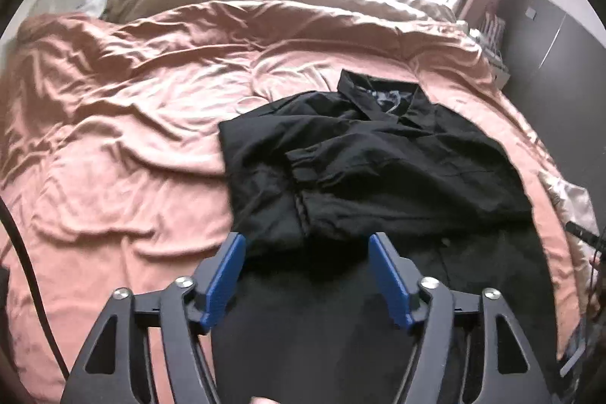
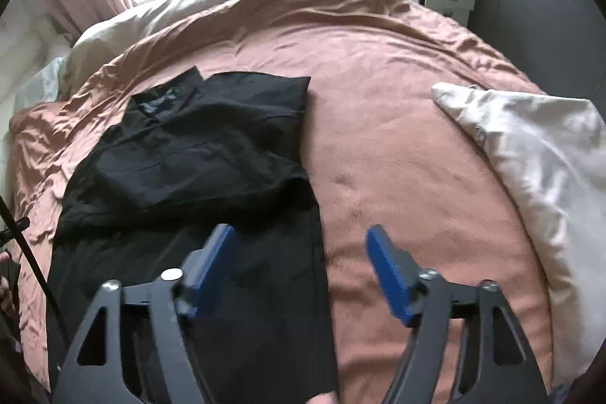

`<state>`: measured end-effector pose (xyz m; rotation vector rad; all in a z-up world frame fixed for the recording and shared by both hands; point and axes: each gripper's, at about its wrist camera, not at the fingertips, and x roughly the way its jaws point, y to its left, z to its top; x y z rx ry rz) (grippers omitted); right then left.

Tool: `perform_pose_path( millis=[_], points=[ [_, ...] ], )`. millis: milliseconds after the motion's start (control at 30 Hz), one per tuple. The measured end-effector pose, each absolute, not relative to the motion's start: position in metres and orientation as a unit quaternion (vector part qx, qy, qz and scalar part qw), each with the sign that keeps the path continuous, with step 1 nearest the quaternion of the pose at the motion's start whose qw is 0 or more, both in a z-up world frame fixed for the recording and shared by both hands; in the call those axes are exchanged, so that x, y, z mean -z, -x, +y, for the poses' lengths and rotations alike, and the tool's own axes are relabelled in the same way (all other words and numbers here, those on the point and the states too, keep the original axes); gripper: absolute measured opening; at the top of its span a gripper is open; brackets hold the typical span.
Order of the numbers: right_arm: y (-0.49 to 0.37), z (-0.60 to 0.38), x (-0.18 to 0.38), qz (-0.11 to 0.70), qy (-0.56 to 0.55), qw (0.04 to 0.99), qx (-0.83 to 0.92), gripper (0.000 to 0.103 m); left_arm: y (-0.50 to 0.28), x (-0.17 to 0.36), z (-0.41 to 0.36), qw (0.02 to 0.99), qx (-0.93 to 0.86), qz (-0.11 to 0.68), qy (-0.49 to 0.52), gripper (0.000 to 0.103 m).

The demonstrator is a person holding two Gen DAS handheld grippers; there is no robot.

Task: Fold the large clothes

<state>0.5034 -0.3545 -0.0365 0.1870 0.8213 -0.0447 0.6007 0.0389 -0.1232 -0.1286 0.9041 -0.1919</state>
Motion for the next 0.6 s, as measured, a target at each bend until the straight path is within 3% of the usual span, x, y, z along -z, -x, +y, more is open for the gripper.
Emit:
perform_pose_path(
  millis=[100,167,200,600],
  points=[
    [-0.474,-0.355,0.028,0.384,-0.089,0.919,0.018,0.086,-0.57,0.108,0.044,0.901,0.09,0.421,0.063,0.09],
    [-0.452,-0.357,0.022,0.368,-0.094,0.925,0.014,0.094,-0.544,0.095,0.049,0.907,0.092,0.405,0.071,0.098],
    [-0.438,-0.357,0.019,0.362,-0.098,0.927,0.011,0.103,-0.53,0.088,0.052,0.91,0.098,0.395,0.081,0.103],
    [-0.308,-0.373,0.004,0.322,-0.091,0.942,-0.015,0.103,-0.394,0.041,0.078,0.932,0.104,0.324,0.122,0.103]
  ],
)
